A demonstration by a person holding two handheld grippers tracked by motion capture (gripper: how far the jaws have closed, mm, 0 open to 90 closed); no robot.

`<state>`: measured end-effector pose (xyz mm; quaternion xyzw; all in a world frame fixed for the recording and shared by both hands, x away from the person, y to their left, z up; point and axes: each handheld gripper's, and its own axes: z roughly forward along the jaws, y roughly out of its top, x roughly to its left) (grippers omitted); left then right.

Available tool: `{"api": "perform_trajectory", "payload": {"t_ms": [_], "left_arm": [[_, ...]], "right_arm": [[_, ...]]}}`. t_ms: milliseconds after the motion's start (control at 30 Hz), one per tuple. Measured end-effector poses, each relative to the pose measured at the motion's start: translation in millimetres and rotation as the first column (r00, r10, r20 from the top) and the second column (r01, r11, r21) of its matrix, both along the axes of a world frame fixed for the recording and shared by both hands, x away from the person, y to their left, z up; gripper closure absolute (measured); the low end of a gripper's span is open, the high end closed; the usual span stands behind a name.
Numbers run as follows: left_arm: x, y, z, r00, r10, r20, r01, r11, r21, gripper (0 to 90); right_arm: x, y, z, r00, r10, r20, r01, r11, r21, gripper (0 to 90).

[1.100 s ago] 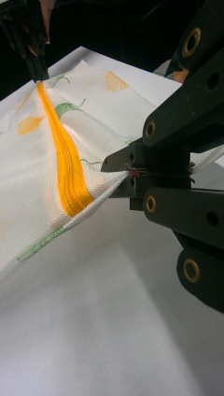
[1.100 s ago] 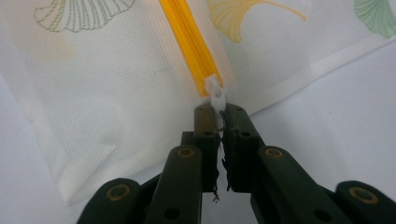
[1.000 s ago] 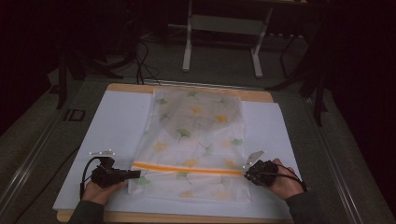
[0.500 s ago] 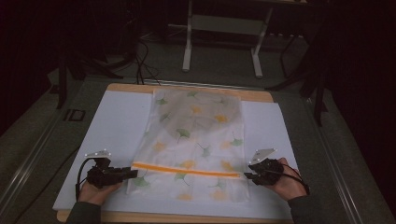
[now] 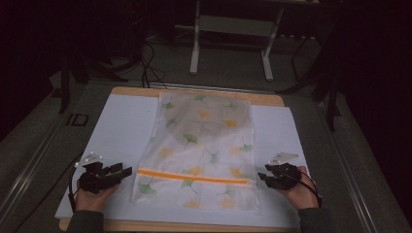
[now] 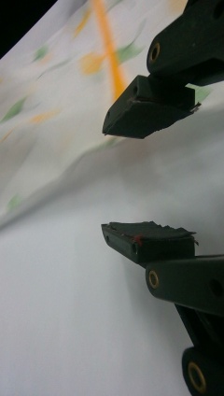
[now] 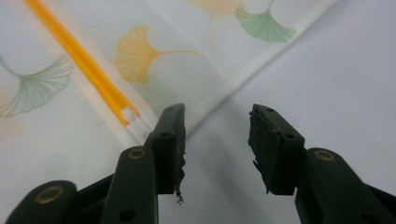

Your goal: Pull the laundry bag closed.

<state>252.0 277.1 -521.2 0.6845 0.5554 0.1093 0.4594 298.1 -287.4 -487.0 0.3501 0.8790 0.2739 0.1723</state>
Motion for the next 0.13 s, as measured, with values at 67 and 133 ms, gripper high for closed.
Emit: {"api": "perform_trajectory", "payload": {"t_ms": [67,133], "left_arm": [[0.9,0.5,-0.5,0.9989,0.042,0.023,-0.043,0.9982,0.042,46.1],[3.3,-0.2,-2.5,0.9965,0.079,0.029,-0.081,0.9930,0.085,46.1]], "right_arm": [[-1.0,-2.9,-3.2,0.9992,-0.041,0.005,0.041,0.9991,0.011,54.3],[-1.7,-6.7,-6.1,0.9973,-0.071,0.016,0.071,0.9972,0.023,53.8]]}}
